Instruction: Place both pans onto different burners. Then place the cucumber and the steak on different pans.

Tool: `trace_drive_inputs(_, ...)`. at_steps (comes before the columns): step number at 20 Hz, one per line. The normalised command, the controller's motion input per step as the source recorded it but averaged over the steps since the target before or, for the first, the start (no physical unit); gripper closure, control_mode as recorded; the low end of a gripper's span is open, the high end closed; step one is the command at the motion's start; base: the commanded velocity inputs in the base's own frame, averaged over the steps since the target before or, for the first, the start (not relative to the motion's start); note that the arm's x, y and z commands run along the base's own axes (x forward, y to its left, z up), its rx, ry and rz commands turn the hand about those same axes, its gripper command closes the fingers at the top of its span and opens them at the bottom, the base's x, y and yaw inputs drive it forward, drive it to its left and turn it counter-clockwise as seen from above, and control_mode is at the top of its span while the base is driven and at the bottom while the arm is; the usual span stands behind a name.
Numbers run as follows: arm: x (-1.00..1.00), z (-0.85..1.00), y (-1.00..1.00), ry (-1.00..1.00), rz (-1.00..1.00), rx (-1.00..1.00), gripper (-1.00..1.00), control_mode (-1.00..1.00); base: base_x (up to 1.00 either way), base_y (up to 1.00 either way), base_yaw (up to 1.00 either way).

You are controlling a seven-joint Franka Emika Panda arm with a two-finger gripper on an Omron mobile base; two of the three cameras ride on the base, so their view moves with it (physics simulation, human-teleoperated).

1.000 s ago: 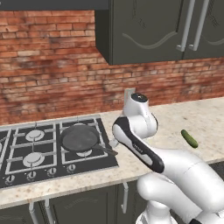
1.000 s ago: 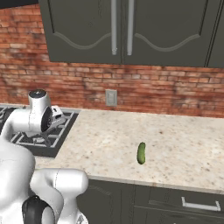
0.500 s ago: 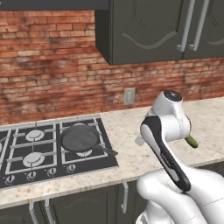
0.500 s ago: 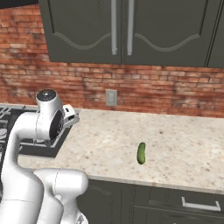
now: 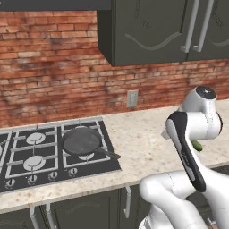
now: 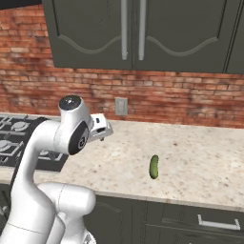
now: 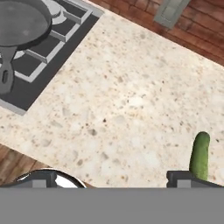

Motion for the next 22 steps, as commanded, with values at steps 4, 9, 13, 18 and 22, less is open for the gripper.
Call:
trace_drive_inputs(4, 0.00, 0.10, -0.68, -0.03, -0.18, -0.03, -1.00, -1.00, 0.00, 0.00, 0.00)
trace_drive_inputs(9, 0.06, -0.07, -0.56, -0.09, -0.14, -0.08, -1.00, -1.00, 0.00, 0.00, 0.00)
trace_drive_inputs(13, 0.15, -0.17, -0.64, -0.04, -0.15, -0.03, -1.00, -1.00, 0.00, 0.00, 0.00)
trace_drive_inputs(18, 0.20, -0.27, -0.71, 0.00, -0.12, 0.03, -1.00, -1.00, 0.00, 0.00, 0.00)
trace_drive_inputs(22, 0.21, -0.13, -0.66, 0.00, -0.08, 0.04, -1.00, -1.00, 0.00, 0.00, 0.00)
